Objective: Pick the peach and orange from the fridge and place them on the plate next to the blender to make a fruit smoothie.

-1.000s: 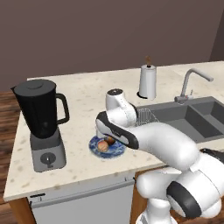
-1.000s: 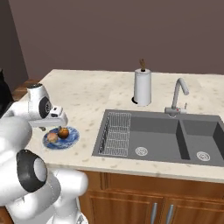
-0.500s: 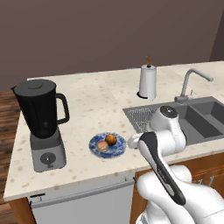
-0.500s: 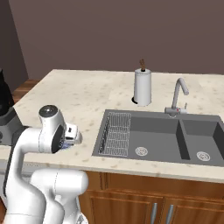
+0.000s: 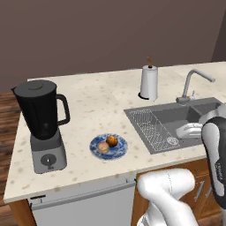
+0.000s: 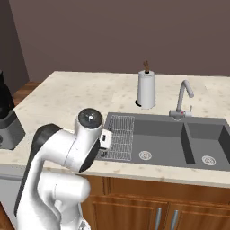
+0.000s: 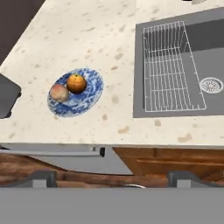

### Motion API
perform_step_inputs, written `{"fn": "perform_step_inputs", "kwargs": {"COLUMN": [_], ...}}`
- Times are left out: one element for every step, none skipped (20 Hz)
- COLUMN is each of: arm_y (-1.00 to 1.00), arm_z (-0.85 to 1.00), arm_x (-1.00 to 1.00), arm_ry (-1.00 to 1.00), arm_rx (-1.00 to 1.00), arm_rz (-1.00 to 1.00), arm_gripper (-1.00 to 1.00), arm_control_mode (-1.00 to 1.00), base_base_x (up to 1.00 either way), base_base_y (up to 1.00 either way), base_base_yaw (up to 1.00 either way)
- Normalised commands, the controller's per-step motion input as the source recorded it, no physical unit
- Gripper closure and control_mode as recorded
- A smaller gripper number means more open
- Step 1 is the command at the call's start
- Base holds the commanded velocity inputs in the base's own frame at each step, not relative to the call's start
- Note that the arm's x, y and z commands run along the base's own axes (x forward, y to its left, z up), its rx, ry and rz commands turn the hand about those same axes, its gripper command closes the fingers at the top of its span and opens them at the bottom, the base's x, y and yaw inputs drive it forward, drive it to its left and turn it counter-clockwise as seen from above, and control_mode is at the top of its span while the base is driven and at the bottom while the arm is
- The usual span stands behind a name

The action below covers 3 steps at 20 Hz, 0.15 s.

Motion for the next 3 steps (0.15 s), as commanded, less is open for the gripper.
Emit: {"fn": "perform_step_inputs", "kwargs": {"arm_y": [-1.0, -0.96, 0.0], "arm_z": [0.0, 0.0, 0.0], "arm_x": [-0.44, -0.47, 0.0], "arm_ry": [0.0, 0.09, 0.0], "arm_rx": [0.19, 0.1, 0.01], "arm_rz": [-0.13, -0.31, 0.0], "arm_gripper": [-1.0, -1.0, -1.0], "arm_control_mode": [-1.0, -1.0, -1.0], "base_base_x": [0.0, 0.0, 0.0], "base_base_y": [0.0, 0.0, 0.0], "base_base_yaw": [0.0, 0.0, 0.0]}}
